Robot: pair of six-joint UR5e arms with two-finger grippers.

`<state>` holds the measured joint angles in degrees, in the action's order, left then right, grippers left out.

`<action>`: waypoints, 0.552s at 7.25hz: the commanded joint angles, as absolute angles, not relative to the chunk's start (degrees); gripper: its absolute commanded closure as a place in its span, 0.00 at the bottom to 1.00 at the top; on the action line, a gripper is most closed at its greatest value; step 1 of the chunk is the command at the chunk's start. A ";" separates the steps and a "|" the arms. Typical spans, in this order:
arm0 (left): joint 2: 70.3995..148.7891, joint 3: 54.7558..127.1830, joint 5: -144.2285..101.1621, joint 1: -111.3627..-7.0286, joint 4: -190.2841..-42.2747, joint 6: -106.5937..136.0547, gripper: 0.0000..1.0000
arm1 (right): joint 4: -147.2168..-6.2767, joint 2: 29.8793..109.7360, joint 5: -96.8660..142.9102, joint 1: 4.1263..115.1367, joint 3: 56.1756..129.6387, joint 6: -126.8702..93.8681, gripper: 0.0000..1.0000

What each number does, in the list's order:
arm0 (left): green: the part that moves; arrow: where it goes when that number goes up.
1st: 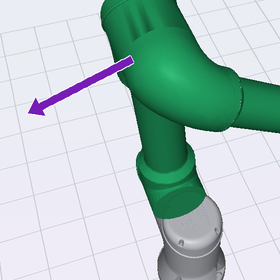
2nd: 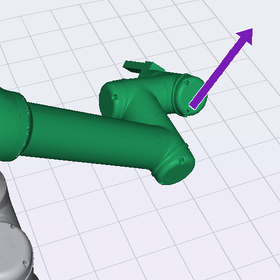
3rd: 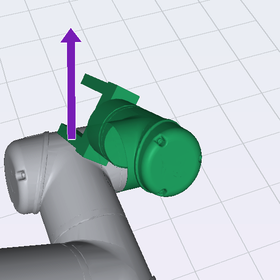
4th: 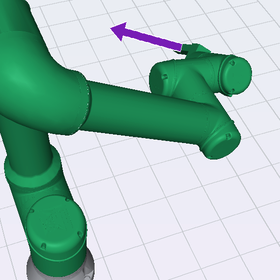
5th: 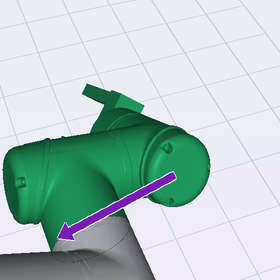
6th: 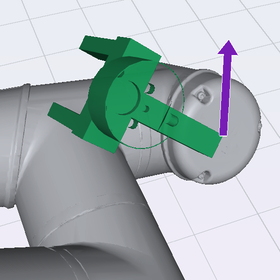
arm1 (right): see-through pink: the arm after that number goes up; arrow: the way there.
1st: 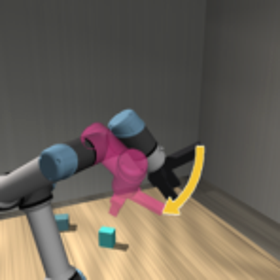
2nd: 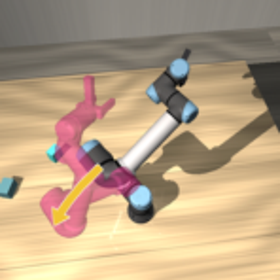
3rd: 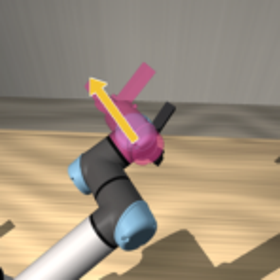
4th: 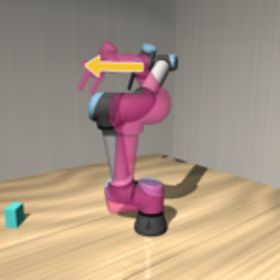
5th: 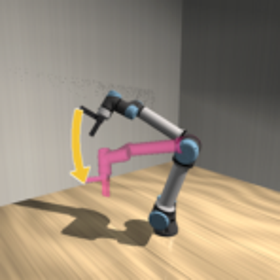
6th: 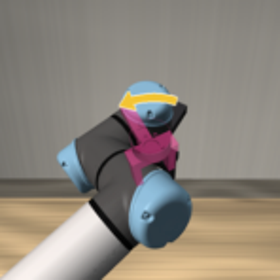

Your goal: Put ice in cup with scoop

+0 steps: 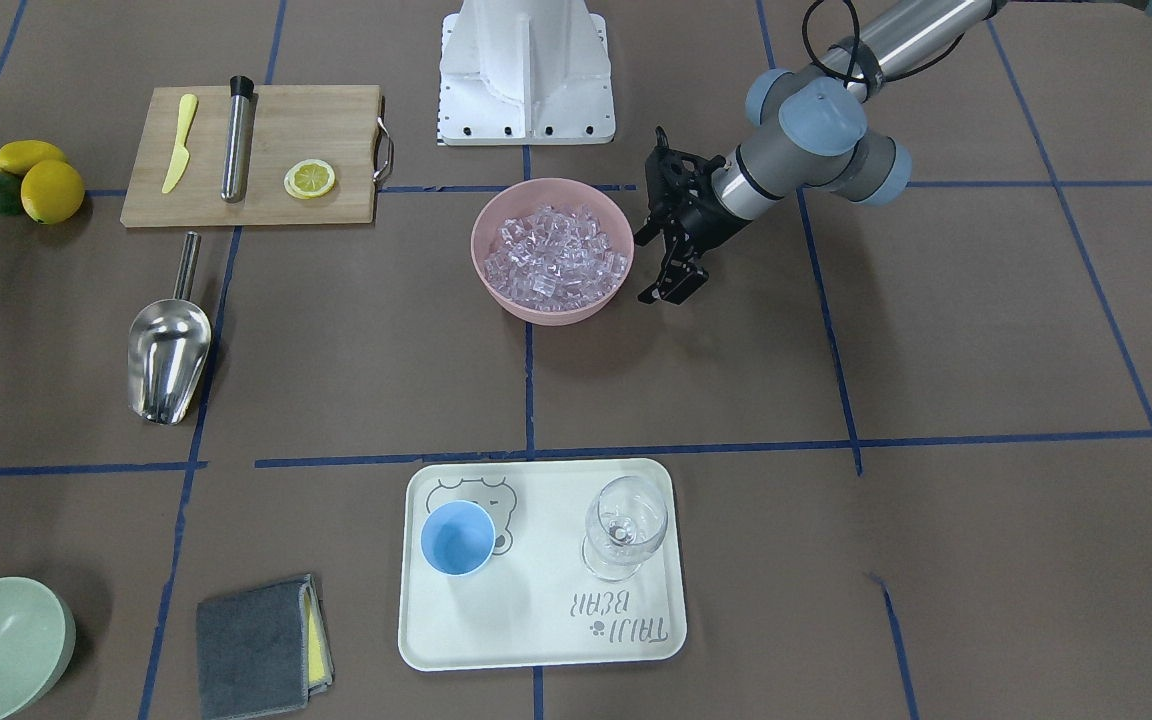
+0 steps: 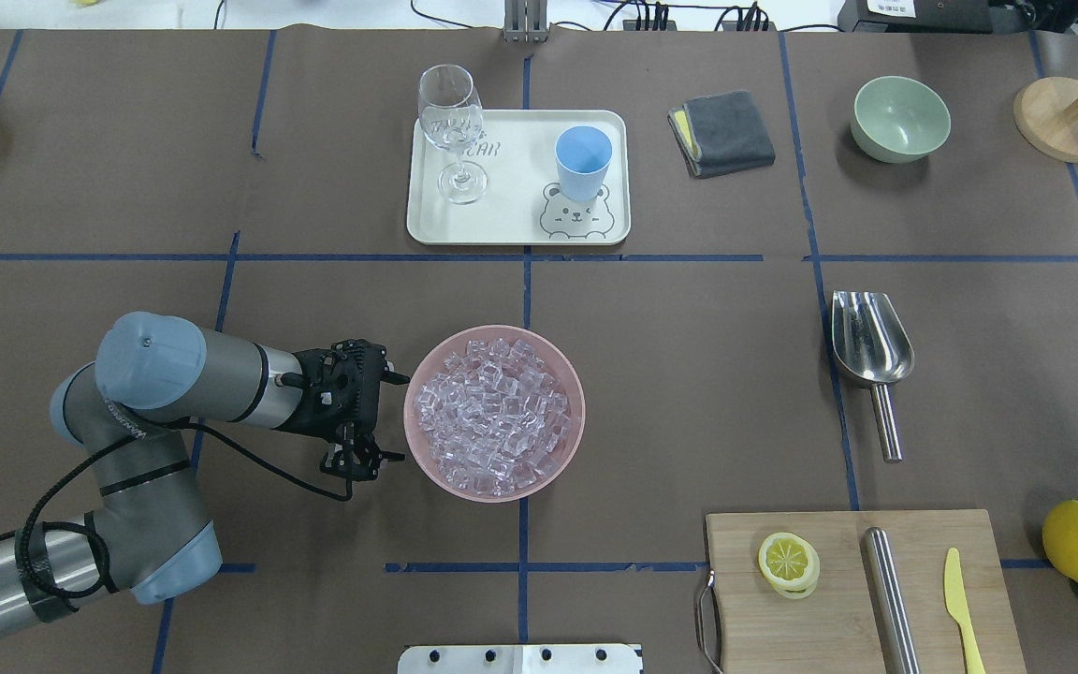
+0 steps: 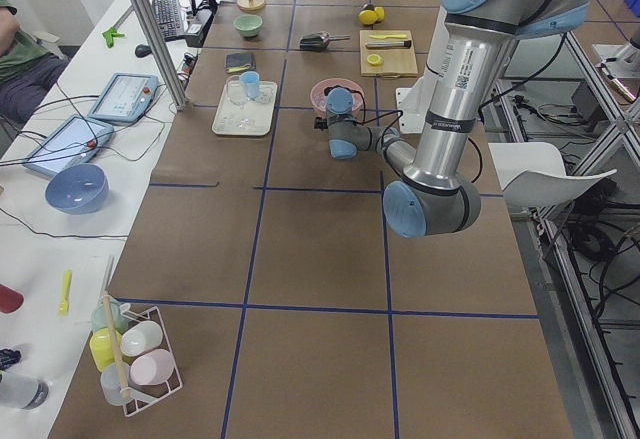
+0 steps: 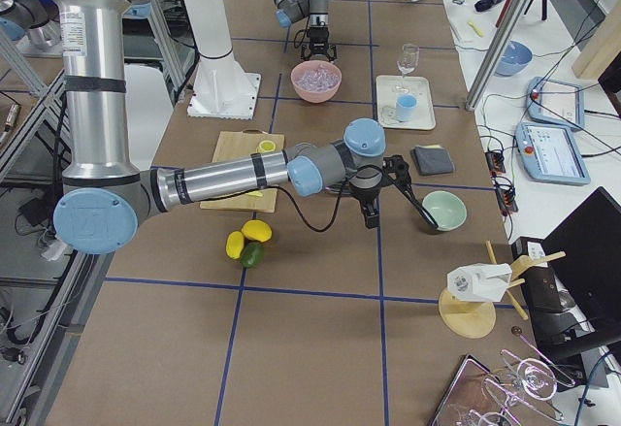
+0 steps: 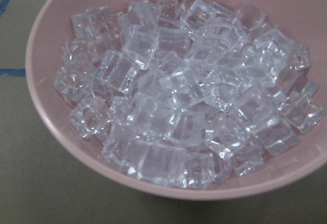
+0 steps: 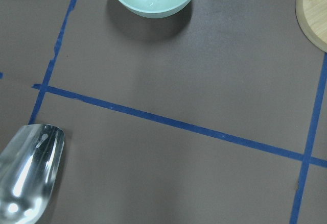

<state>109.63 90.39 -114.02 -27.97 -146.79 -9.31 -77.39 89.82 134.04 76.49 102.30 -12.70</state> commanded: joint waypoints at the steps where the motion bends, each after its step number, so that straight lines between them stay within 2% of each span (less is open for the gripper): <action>1: 110.21 88.16 -113.82 -27.07 -150.11 -9.32 0.00 | -77.43 89.82 134.12 75.42 103.35 -15.53 0.00; 4: 110.91 88.24 -113.91 -26.98 -150.20 -7.13 0.00 | -77.61 90.35 133.42 68.23 109.23 -32.71 0.00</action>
<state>110.46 88.27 -113.85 -27.07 -150.08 -8.39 -77.55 90.00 133.58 71.21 106.77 -25.27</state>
